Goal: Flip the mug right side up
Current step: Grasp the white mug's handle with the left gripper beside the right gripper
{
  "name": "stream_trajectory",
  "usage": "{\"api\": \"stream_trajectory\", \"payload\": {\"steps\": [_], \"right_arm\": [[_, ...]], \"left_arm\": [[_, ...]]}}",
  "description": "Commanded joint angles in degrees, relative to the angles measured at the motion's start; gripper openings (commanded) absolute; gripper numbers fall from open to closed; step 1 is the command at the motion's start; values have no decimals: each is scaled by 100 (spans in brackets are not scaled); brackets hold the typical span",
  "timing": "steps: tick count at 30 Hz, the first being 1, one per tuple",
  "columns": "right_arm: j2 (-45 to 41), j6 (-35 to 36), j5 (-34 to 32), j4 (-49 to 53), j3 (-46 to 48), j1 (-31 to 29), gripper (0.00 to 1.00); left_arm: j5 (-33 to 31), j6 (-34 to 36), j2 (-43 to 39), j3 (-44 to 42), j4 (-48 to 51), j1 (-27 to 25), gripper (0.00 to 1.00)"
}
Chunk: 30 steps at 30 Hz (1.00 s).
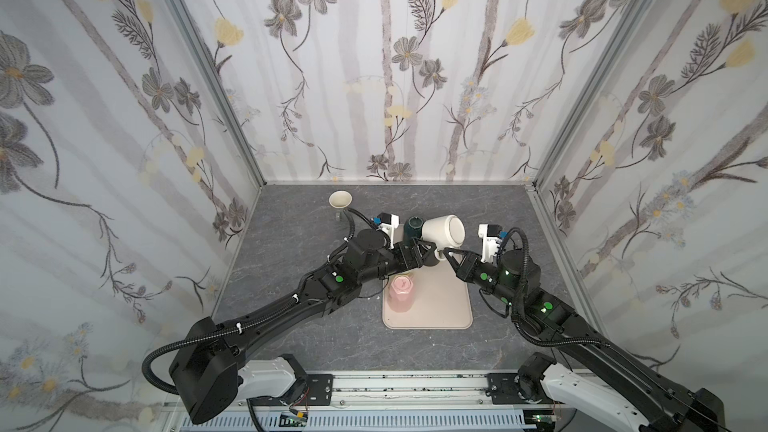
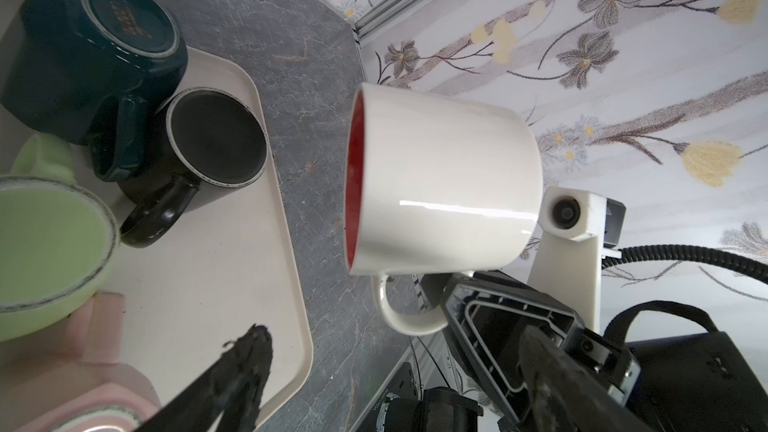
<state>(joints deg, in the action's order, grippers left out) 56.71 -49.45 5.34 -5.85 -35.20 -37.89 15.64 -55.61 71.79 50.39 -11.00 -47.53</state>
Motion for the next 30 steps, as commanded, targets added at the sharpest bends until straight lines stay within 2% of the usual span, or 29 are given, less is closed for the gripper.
{"api": "stream_trajectory", "payload": {"steps": [1,6,13,20,30], "right_arm": [[-119,-97,-110,-909,67,17,9],[-245,-160,-139,-1030,127,53,8],[-355,-274,-87,-1336,199,87,7],[-441,-372,-12,-1516,280,89,7],[-546,-453,41,-1710,319,95,7]], "left_arm": [[-35,-270,-81,-47,-556,-32,91],[-26,-463,-64,-153,-935,-57,85],[39,-520,9,-127,-1122,-86,84],[192,-538,166,8,-1273,-116,73],[380,-832,516,123,-1776,-204,69]]}}
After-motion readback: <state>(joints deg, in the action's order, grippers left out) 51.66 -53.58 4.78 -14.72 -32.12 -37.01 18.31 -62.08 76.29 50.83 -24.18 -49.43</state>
